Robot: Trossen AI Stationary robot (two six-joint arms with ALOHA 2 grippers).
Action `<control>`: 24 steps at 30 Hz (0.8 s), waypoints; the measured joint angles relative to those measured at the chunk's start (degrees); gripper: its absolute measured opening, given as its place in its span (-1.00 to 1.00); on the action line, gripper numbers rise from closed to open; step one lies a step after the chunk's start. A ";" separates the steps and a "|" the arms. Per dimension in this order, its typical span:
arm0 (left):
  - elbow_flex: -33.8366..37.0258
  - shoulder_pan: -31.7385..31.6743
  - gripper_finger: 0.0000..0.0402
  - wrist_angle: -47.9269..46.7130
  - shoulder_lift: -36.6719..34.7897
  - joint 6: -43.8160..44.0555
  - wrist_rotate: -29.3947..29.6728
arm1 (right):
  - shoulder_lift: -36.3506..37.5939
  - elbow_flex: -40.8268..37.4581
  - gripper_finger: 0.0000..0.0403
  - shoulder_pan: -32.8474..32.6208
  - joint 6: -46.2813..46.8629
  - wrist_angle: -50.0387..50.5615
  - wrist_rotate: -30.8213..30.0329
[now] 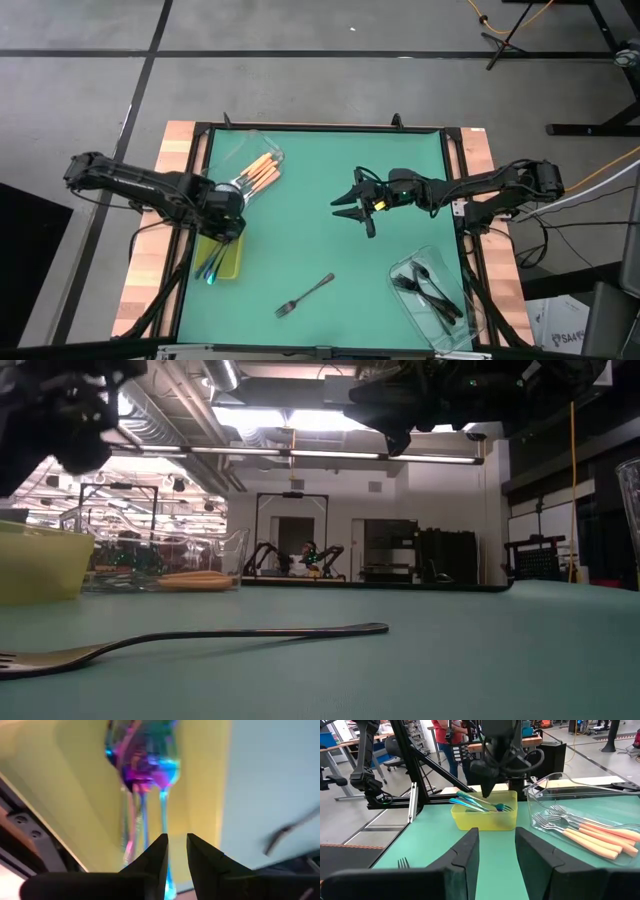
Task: Sort silverware by color (type)
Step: Put the black fork in the bottom transparent bin
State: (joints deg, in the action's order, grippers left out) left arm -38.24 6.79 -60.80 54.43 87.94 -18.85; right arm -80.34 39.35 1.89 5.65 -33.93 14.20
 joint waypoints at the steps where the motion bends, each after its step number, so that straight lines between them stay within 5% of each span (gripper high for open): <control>1: -0.67 0.00 -0.68 -0.02 -0.43 0.00 0.00 | 0.00 0.00 -0.42 0.00 0.00 0.00 0.00; 12: -9.87 0.66 -0.68 1.61 -1.27 -1.19 9.35 | -0.02 -0.02 -0.42 -0.02 0.02 1.87 0.00; 24: -11.12 6.06 -0.68 30.69 1.66 -24.45 30.16 | -0.02 -0.02 -0.42 -0.02 0.06 5.53 0.00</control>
State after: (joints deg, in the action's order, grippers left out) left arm -49.36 12.84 -30.11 56.09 63.49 11.31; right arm -80.36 39.33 1.87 5.71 -28.40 14.20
